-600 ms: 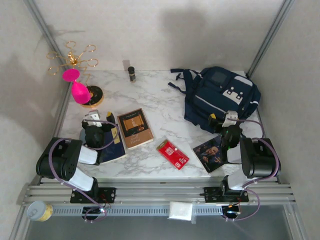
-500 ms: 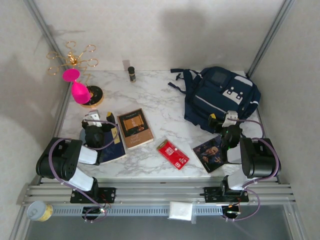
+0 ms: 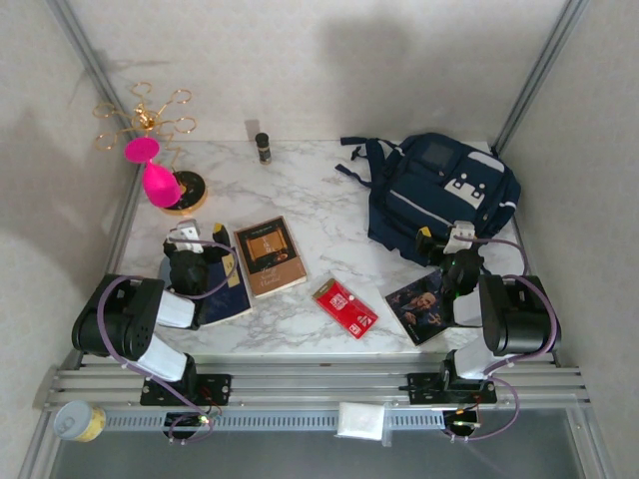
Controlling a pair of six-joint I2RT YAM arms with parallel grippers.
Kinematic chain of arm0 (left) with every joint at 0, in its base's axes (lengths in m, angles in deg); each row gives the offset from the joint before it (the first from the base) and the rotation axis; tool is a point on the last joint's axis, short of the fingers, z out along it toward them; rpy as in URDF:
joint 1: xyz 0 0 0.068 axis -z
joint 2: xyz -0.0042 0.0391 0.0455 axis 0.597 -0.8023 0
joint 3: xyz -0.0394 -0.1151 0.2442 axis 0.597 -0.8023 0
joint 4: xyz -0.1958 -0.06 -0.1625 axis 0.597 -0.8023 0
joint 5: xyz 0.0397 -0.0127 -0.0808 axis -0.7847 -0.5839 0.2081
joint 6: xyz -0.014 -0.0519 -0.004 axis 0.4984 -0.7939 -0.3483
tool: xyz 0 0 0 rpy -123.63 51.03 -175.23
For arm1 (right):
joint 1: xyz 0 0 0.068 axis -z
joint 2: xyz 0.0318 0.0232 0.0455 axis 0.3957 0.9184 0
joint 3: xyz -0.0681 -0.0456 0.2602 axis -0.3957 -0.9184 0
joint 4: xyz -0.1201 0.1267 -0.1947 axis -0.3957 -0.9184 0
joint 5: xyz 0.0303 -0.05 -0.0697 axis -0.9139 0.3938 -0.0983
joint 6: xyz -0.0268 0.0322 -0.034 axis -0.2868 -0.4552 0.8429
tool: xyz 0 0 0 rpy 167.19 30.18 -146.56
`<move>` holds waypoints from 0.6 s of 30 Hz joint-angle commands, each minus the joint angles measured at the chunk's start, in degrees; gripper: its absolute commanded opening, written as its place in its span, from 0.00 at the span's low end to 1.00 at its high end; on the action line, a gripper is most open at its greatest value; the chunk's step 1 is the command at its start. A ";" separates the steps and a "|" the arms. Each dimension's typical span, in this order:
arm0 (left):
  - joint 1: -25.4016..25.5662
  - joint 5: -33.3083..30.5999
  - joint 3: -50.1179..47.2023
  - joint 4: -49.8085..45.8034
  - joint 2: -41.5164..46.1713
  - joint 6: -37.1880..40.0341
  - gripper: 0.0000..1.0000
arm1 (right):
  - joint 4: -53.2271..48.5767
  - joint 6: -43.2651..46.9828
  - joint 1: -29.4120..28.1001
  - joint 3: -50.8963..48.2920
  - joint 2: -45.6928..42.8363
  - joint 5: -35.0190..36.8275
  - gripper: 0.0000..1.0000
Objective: Pack books, pencil case, and school supplies into a backpack
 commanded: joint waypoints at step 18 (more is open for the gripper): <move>-0.43 2.08 0.99 0.01 1.39 0.77 0.99 | 0.83 0.57 -0.28 0.99 -0.60 -0.14 0.99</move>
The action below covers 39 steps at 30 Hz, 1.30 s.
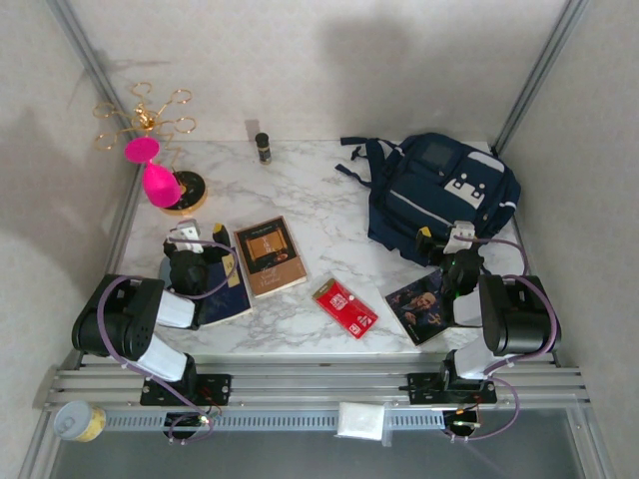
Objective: Pack books, pencil case, and school supplies into a backpack
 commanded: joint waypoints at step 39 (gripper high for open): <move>18.69 12.45 8.68 -52.27 42.22 -36.46 0.99 | -82.76 -33.45 21.77 25.70 -19.92 -18.14 0.99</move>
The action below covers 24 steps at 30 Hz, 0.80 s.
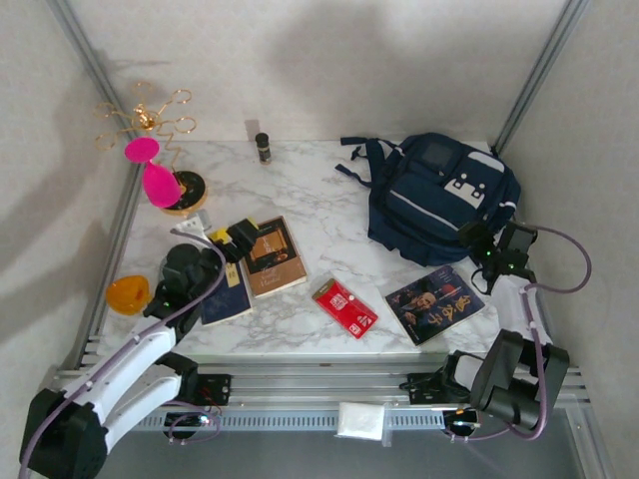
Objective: Pack books, pencil case, and school supplies into a backpack
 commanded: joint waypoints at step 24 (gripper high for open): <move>23.14 -7.69 5.71 5.14 -17.32 -1.55 0.99 | 14.99 -8.82 1.63 7.04 23.59 -12.17 0.84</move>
